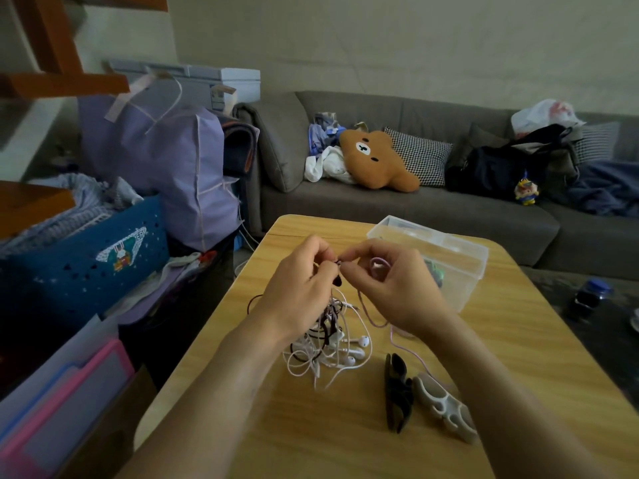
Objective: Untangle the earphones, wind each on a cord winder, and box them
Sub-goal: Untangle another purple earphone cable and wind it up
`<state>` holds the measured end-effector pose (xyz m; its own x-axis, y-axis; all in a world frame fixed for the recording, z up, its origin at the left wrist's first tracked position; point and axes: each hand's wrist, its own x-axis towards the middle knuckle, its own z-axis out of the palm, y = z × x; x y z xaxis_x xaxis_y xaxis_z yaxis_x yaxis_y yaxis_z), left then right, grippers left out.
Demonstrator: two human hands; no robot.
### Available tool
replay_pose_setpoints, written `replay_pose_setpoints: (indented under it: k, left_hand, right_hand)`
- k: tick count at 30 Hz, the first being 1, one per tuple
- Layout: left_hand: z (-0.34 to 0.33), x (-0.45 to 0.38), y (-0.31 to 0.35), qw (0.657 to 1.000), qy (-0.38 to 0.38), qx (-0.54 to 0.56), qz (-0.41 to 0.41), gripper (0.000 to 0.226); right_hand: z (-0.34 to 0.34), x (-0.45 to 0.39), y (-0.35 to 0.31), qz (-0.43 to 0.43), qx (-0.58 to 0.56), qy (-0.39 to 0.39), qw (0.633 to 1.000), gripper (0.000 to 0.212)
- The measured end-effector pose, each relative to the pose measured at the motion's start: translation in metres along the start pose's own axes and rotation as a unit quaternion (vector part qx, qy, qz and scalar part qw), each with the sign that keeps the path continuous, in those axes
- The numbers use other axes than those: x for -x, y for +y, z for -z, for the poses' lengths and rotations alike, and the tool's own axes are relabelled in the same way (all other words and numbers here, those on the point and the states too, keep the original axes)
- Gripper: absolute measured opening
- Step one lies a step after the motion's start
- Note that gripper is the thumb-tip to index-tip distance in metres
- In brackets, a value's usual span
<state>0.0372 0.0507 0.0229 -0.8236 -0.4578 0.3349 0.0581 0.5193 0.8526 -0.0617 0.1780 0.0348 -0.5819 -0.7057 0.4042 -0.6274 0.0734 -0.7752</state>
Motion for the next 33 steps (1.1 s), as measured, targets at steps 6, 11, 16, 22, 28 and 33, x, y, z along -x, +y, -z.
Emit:
replay_pose_setpoints:
  k: [6,11,16,22,28,33]
  left_hand:
    - [-0.004,0.003,0.006,0.998,-0.021,0.051,0.039,0.017]
    - [-0.004,0.003,0.012,0.996,-0.03,0.065,0.05,0.016]
    - [-0.005,0.002,0.015,0.994,-0.015,0.068,0.081,0.021]
    - [0.009,-0.003,0.007,0.992,0.03,0.057,0.109,0.024]
    - [0.007,0.0,0.005,0.997,-0.024,-0.036,0.067,0.024]
    - [0.008,0.002,0.007,0.991,-0.033,0.107,0.071,0.011]
  right_hand:
    - [0.003,0.0,-0.003,0.111,0.115,0.016,0.987,0.011]
    - [0.009,-0.001,-0.008,0.086,0.062,0.015,0.994,0.005]
    - [0.021,0.0,-0.013,0.007,0.002,-0.054,0.998,0.012]
    - [0.045,0.0,-0.017,-0.058,0.171,-0.142,0.973,0.02]
    - [0.057,-0.002,-0.022,-0.003,0.142,0.016,0.99,0.017]
    - [0.043,-0.003,-0.021,0.011,0.078,0.073,0.994,0.009]
